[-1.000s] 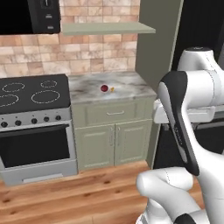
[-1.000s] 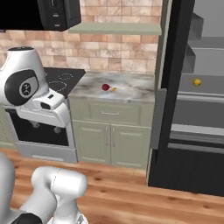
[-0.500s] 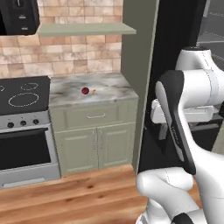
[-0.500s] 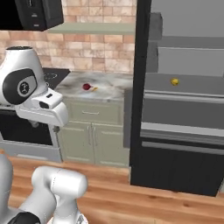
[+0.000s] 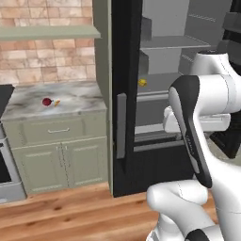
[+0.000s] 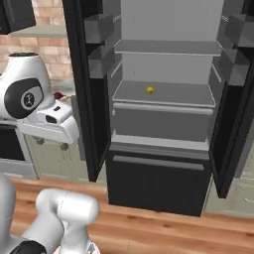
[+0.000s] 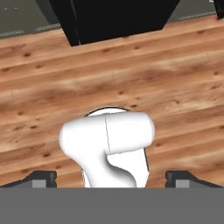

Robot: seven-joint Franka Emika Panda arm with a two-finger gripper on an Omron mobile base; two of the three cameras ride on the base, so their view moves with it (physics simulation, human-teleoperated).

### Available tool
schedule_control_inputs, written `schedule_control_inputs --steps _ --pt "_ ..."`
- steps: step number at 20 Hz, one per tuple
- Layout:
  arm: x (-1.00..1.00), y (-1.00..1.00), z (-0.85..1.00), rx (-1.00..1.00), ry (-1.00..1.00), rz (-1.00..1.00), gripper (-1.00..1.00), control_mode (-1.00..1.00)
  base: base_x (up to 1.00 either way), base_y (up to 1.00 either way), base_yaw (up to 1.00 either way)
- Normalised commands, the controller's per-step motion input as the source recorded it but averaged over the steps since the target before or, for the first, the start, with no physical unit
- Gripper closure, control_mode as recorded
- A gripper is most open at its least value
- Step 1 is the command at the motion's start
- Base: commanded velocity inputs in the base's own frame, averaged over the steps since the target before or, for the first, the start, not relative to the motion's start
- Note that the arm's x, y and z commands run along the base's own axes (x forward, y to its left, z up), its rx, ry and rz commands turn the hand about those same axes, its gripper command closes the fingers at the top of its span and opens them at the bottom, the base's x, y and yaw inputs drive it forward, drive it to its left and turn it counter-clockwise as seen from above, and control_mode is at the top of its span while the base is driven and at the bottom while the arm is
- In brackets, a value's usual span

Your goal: Open the fridge, remove the pear, lemon, and shrimp, and place them on any counter.

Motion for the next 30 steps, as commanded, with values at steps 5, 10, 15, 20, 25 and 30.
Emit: schedule_control_inputs --steps 5,10,15,20,25,30 --pt "0.00 0.00 0.00 0.00 0.00 0.00 -1.00 1.00 0.30 -1.00 0.00" --pt "0.00 0.00 0.00 0.00 0.00 0.00 -1.00 1.00 0.53 -0.89 0.00" --pt "0.00 0.00 0.00 0.00 0.00 0.00 -1.00 1.00 0.69 -0.05 0.00" --pt "0.00 0.00 0.00 0.00 0.00 0.00 -1.00 1.00 0.51 0.07 0.03" --pt "0.00 0.00 0.00 0.00 0.00 0.00 -1.00 1.00 0.90 0.00 0.04" --pt "0.00 0.00 0.00 0.00 0.00 0.00 -1.00 1.00 1.00 0.03 0.09"
